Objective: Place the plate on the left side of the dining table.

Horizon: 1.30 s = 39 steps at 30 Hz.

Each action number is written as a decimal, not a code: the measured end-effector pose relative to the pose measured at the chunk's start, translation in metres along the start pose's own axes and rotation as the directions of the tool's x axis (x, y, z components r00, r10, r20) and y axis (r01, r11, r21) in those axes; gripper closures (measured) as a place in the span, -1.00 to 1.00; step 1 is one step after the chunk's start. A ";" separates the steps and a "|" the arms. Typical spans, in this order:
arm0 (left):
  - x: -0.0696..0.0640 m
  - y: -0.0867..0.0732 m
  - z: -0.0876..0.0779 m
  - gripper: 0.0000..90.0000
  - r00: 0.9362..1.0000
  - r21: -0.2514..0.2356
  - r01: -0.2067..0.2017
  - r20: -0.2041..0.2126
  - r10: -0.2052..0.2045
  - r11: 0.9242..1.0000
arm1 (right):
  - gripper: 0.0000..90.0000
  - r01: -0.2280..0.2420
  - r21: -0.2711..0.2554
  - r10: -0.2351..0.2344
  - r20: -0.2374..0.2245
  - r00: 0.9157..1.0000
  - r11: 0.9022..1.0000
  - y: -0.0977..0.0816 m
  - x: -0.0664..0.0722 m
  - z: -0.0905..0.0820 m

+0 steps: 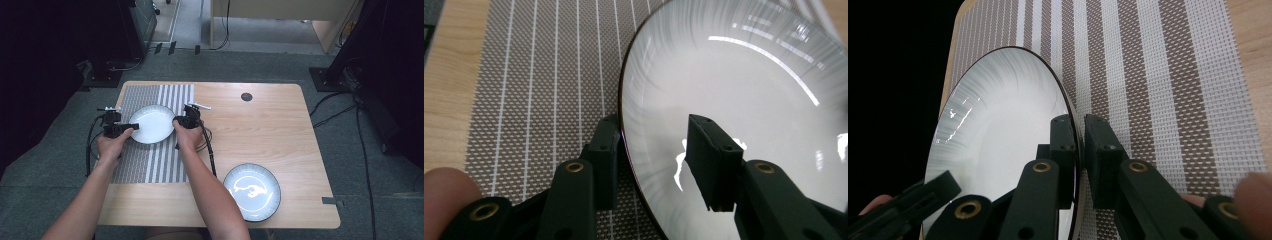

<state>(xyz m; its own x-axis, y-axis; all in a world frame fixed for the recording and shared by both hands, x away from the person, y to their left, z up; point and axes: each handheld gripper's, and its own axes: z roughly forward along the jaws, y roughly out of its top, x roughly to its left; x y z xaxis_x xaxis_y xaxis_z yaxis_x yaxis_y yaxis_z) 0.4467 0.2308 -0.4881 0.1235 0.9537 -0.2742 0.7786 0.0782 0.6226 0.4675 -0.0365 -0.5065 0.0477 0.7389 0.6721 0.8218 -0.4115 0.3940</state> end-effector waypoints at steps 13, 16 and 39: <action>0.011 0.001 -0.022 0.29 0.999 -0.065 0.019 0.028 -0.017 0.998 | 0.81 0.035 -0.062 -0.038 -0.040 0.998 0.997 0.009 0.003 -0.018; 0.013 -0.002 -0.026 0.25 0.998 -0.076 0.010 0.066 -0.005 0.997 | 0.67 0.045 -0.062 -0.049 -0.065 0.997 0.997 0.007 0.005 -0.020; -0.006 -0.040 -0.066 -0.61 0.999 -0.156 -0.011 0.049 0.019 0.988 | -0.14 0.269 -0.109 -0.278 -0.079 0.957 0.957 0.002 0.006 -0.060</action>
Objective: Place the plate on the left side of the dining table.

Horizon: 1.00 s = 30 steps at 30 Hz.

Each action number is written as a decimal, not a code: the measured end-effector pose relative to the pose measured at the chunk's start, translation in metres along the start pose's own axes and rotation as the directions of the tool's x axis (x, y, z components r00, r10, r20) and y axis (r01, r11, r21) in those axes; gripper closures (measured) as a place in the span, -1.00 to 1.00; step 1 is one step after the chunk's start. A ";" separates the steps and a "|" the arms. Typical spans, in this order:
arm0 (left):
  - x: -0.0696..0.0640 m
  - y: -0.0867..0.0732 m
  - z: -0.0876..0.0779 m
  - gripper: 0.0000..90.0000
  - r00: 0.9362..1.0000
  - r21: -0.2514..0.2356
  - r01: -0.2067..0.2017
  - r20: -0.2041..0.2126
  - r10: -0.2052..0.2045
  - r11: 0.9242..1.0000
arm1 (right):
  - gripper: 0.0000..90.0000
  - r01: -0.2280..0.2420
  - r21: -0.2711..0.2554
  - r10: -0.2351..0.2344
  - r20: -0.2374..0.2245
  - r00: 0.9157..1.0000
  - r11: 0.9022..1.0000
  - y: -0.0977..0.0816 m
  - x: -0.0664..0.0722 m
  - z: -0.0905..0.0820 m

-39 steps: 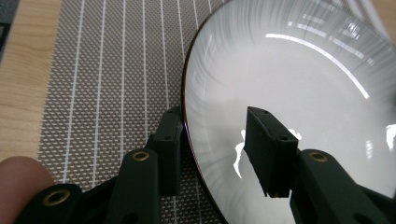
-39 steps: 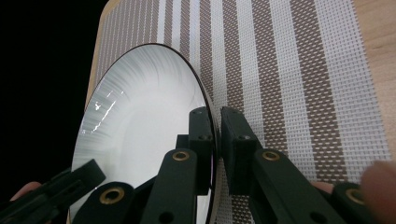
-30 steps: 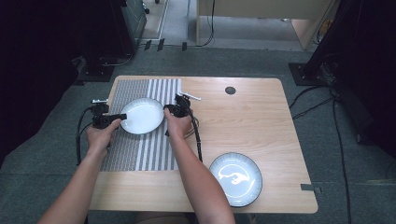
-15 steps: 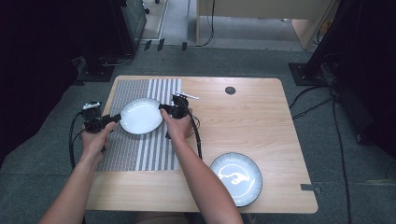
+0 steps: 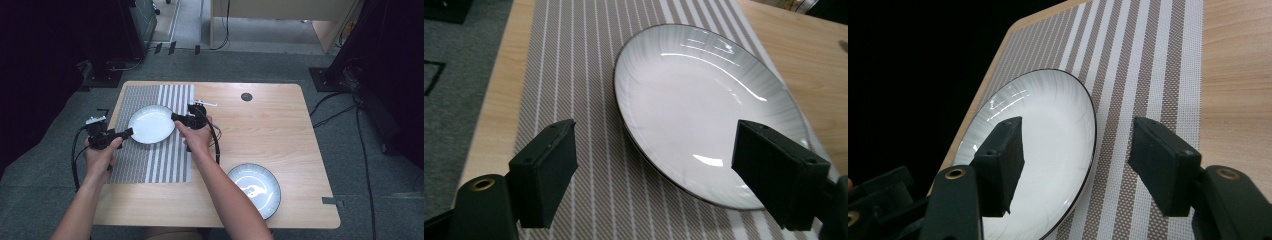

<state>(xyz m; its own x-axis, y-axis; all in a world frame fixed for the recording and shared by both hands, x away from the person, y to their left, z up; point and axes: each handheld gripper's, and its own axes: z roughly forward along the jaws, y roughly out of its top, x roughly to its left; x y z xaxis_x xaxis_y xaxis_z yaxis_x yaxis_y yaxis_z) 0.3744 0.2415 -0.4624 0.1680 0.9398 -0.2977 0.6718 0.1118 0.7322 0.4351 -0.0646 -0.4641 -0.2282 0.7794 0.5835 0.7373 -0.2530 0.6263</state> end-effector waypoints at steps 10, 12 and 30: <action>-0.015 -0.040 -0.023 -0.64 1.000 -0.075 -0.022 0.011 0.023 0.997 | -0.18 0.100 0.043 -0.102 0.036 0.994 0.994 -0.006 0.000 -0.010; -0.016 -0.048 -0.028 -0.64 0.999 -0.076 -0.033 0.004 0.034 0.997 | -0.19 0.105 0.049 -0.107 0.036 0.994 0.993 -0.008 0.000 -0.012; -0.020 -0.089 -0.057 -0.64 0.995 -0.072 -0.050 -0.087 0.043 0.996 | -0.21 0.100 0.041 -0.100 -0.007 0.995 0.994 -0.016 -0.007 -0.040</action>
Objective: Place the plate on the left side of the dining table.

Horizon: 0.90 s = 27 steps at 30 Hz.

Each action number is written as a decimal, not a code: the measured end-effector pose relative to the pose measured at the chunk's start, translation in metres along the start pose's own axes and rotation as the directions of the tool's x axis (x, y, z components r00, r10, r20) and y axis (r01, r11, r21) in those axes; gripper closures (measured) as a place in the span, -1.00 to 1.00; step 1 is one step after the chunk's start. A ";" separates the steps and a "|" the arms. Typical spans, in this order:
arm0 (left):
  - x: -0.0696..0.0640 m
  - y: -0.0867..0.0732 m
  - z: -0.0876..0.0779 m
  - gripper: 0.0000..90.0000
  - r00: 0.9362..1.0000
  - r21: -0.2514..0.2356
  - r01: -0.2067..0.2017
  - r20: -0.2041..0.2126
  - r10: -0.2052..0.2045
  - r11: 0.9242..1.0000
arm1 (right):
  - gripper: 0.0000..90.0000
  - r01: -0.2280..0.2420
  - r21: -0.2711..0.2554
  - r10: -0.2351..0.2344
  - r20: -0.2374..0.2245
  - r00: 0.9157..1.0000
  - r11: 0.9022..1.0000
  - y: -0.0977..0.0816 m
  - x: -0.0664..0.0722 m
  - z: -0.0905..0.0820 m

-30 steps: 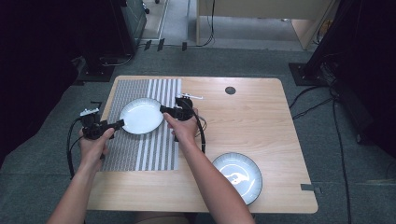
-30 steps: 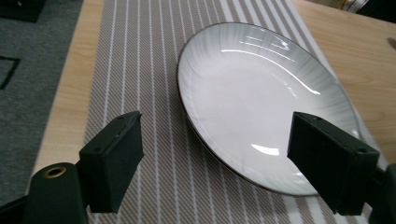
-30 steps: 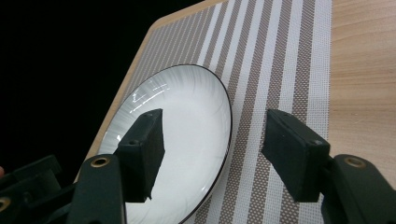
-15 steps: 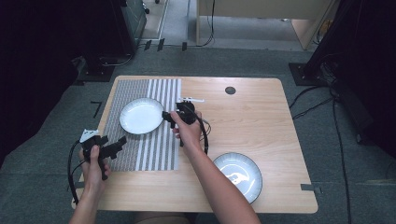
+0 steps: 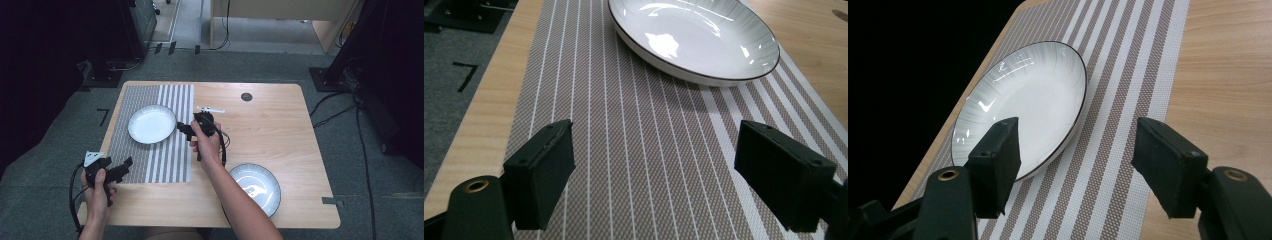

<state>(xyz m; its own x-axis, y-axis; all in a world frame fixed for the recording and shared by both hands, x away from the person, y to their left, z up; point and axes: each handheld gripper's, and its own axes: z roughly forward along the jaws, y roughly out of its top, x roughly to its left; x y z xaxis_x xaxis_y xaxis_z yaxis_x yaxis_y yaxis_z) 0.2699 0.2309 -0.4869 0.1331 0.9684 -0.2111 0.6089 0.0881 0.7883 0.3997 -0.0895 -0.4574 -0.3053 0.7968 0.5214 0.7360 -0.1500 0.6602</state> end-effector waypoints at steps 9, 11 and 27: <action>0.002 -0.023 -0.010 -0.64 0.998 0.029 -0.038 -0.044 0.039 0.999 | -0.25 0.020 -0.012 -0.020 -0.021 1.000 1.000 -0.004 -0.004 -0.022; 0.002 -0.028 -0.011 -0.64 0.997 0.037 -0.047 -0.052 0.049 0.998 | -0.25 0.019 -0.019 -0.020 -0.025 0.999 1.000 -0.005 -0.005 -0.028; -0.001 -0.041 -0.007 -0.65 0.993 0.104 -0.110 -0.039 0.115 0.988 | -0.29 0.038 -0.066 -0.037 0.025 0.999 0.997 -0.008 -0.026 -0.074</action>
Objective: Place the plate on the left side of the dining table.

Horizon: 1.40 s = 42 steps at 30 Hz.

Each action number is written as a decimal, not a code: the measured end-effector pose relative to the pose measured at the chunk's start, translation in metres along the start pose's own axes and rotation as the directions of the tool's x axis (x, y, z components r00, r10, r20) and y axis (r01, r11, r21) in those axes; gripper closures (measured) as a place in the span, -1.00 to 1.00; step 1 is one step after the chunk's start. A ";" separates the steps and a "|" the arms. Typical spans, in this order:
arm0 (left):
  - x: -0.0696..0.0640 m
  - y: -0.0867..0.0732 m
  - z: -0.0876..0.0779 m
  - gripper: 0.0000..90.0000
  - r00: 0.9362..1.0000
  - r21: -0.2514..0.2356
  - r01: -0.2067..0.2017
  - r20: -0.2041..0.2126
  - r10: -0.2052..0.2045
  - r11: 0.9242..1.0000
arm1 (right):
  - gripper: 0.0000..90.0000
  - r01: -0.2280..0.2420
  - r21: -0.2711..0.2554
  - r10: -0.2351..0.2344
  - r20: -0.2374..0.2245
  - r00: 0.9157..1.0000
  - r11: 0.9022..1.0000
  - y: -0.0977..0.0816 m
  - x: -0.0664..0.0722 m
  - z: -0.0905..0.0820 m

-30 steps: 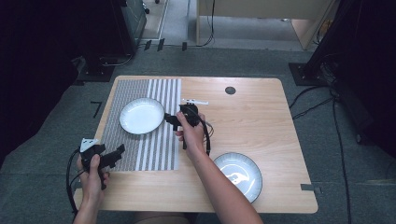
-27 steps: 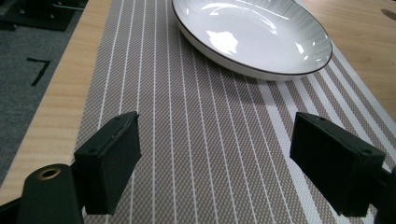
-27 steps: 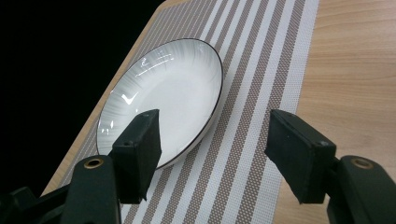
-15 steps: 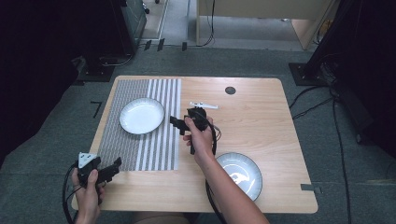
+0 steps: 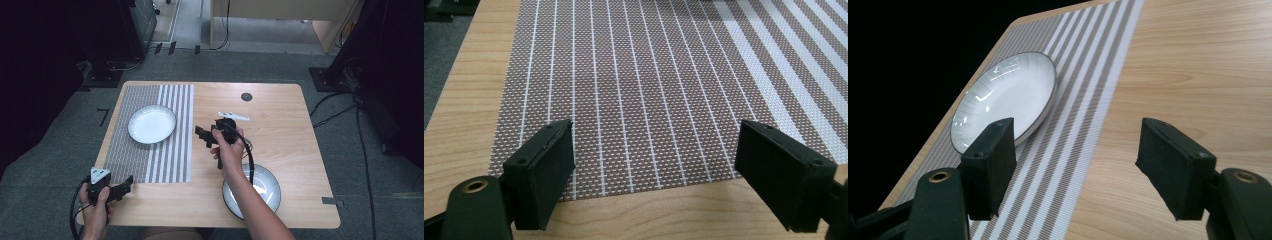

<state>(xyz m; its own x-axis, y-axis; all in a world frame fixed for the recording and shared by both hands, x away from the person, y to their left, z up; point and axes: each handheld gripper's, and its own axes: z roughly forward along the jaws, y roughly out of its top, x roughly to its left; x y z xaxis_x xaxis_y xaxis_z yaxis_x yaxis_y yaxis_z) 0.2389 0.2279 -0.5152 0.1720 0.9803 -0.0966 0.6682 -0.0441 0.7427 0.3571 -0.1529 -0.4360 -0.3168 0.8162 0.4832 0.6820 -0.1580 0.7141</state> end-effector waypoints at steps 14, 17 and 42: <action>-0.004 -0.002 0.002 -0.68 0.999 -0.004 -0.037 -0.018 0.036 0.999 | -0.29 -0.054 -0.064 0.059 0.065 0.996 0.996 -0.006 -0.049 -0.045; -0.004 -0.002 0.002 -0.68 0.999 -0.005 -0.035 -0.017 0.035 0.999 | -0.29 -0.059 -0.076 0.065 0.080 0.995 0.995 -0.009 -0.058 -0.054; -0.004 -0.002 0.002 -0.68 0.999 -0.002 -0.038 -0.020 0.038 0.999 | -0.28 -0.144 -0.147 0.173 0.212 0.962 0.979 -0.051 -0.143 -0.134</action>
<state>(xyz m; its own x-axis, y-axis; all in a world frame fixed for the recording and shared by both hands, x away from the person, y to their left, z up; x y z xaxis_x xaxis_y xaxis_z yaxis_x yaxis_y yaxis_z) 0.2377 0.2237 -0.5176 0.1829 0.9816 -0.0551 0.6599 -0.0810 0.7470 0.2794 -0.3354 -0.4737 -0.0474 0.8754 0.4811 0.6162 -0.3535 0.7038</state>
